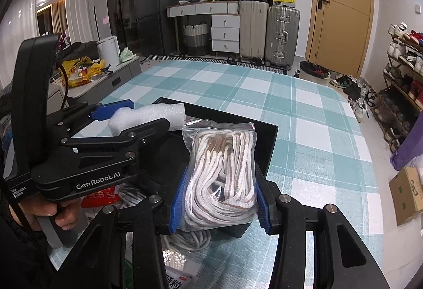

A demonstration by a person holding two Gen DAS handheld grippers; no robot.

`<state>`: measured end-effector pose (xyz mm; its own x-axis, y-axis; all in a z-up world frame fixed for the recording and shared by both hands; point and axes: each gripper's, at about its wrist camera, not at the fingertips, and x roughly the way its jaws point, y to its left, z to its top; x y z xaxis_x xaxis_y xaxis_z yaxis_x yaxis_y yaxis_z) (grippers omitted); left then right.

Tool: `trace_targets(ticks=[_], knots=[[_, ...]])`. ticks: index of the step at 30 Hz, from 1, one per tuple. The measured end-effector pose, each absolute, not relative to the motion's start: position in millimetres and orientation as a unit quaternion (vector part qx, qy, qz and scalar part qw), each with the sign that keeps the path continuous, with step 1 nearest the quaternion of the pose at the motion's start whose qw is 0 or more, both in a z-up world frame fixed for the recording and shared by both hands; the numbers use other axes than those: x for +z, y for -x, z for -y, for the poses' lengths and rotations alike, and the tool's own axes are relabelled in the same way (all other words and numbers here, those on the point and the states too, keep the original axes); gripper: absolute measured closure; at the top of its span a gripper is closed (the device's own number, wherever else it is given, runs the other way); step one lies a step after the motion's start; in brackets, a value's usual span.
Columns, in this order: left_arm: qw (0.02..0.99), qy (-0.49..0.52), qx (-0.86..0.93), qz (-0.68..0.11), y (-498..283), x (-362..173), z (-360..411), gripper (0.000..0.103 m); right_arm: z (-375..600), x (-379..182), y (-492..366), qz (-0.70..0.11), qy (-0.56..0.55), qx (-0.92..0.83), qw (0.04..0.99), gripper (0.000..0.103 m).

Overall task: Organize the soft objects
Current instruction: 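Lower the foam block and rope bag into the black box and open both tools, then withdraw both tools from the box toward the remaining items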

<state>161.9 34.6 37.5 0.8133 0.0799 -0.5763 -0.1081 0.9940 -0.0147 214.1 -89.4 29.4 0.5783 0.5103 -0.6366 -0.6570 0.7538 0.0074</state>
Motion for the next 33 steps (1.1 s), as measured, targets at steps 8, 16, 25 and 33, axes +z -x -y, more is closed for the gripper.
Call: trace_targets(ticks=[8, 16, 25, 33], knots=[[0.952, 0.016, 0.053, -0.302, -164, 36, -34, 0.035, 83, 28, -221, -0.329, 0.131, 0.331, 0.875, 0.058], [0.951, 0.032, 0.051, -0.303, -164, 35, -39, 0.035, 79, 27, -224, -0.335, 0.139, 0.332, 0.871, 0.058], [0.951, 0.031, 0.048, -0.304, -165, 34, -44, 0.035, 73, 25, -230, -0.333, 0.146, 0.330, 0.871, 0.056], [0.950, 0.037, 0.018, -0.309, -160, 36, -43, 0.023, 87, 37, -213, -0.283, 0.137, 0.305, 0.899, 0.015]])
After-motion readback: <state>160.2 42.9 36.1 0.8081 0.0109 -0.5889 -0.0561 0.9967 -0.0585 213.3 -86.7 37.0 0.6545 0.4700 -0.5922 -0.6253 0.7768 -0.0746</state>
